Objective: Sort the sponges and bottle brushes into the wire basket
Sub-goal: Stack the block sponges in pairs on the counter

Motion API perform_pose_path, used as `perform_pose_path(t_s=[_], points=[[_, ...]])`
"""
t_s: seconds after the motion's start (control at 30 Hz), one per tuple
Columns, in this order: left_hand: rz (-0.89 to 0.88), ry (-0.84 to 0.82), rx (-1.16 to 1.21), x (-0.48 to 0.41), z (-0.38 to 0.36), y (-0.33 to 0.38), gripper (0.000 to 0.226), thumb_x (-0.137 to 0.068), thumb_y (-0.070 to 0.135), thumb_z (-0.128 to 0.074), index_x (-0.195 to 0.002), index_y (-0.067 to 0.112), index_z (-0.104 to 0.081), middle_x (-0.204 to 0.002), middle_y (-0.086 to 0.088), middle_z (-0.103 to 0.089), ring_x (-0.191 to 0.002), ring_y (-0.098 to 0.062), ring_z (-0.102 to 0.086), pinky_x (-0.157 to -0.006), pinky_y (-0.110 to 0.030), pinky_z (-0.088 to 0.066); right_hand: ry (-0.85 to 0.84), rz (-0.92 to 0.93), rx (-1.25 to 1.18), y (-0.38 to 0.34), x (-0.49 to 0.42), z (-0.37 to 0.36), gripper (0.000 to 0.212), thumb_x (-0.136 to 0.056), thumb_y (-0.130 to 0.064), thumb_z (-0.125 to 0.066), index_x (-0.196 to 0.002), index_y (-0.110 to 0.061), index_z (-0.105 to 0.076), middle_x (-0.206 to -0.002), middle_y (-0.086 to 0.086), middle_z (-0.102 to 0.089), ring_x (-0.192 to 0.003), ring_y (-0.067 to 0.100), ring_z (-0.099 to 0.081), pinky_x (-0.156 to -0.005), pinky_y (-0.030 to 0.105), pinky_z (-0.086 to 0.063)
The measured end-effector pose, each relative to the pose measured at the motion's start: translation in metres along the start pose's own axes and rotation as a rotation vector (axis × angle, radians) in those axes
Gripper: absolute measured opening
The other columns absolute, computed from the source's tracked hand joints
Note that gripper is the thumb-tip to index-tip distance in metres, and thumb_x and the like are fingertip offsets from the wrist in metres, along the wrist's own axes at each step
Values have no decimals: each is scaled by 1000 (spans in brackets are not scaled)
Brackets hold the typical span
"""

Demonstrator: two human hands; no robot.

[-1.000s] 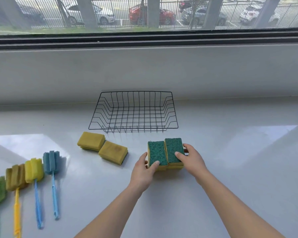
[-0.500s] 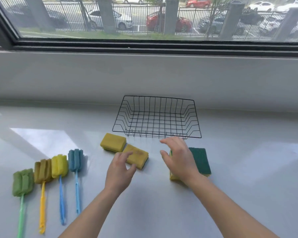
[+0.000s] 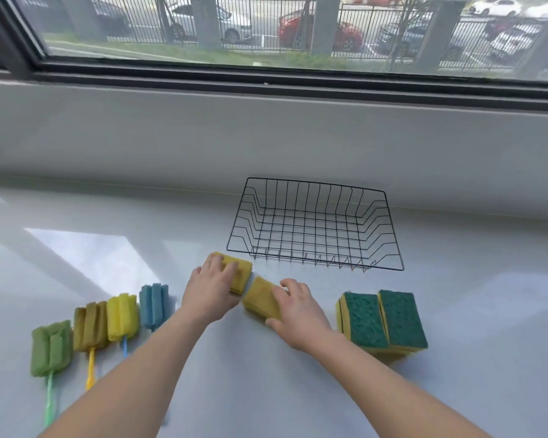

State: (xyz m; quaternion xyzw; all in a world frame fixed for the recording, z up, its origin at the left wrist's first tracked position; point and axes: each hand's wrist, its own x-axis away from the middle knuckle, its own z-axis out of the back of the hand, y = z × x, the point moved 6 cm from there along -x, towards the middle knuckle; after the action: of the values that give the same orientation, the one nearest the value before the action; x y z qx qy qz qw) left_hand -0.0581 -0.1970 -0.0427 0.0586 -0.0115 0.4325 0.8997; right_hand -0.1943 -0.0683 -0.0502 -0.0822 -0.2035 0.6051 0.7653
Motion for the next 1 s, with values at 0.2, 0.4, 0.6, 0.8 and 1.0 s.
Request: perform_pose_path(t_s=[0.2,0.4,0.6,0.8,1.0], points=[[-35,2,-86,-10,-10,-13,64,-71,36,-76,-128,27,-49,-119,-5,-48,-115,-27,-49,-97,-42,-38,17,-1,75,-2,-7,-15,76,-80,-43,-75,-140,-16,-37,-136,4,-41,-121,29,-43,-98,40,-47],[31,35,-23,1,-10,-25,51,-72,24,-67,-120,24,-50,-100,-5,-44,-84,-26,-44,-60,-32,-36,78,-85,-116,1,-1,-6,55,-90,-30,-54,-141,-15,-40,-134,6,-48,-115,31,-50,-93,39,-45],[648,22,1271,54,-21,-25,19,-95,29,-48,-107,22,-61,-98,-7,-66,-83,-26,-69,-74,-46,-60,150,-204,-604,5,27,4,33,-95,-32,-50,-127,-26,-45,-117,-1,-46,-97,22,-55,-84,40,-46],[829,-144,1468,98,-53,12,25,-93,16,-47,-108,14,-67,-93,-18,-74,-76,-32,-72,-64,-44,-59,187,-433,-1228,5,50,-6,13,-99,-24,-52,-107,-29,-61,-109,-2,-68,-99,16,-64,-82,37,-56],[738,102,910,113,-45,-6,38,-94,19,-47,-131,21,-55,-109,-3,-62,-99,-23,-59,-90,-38,-48,119,-531,-1403,7,55,-15,21,-102,-14,-47,-108,-11,-67,-108,15,-70,-92,25,-66,-78,40,-58]])
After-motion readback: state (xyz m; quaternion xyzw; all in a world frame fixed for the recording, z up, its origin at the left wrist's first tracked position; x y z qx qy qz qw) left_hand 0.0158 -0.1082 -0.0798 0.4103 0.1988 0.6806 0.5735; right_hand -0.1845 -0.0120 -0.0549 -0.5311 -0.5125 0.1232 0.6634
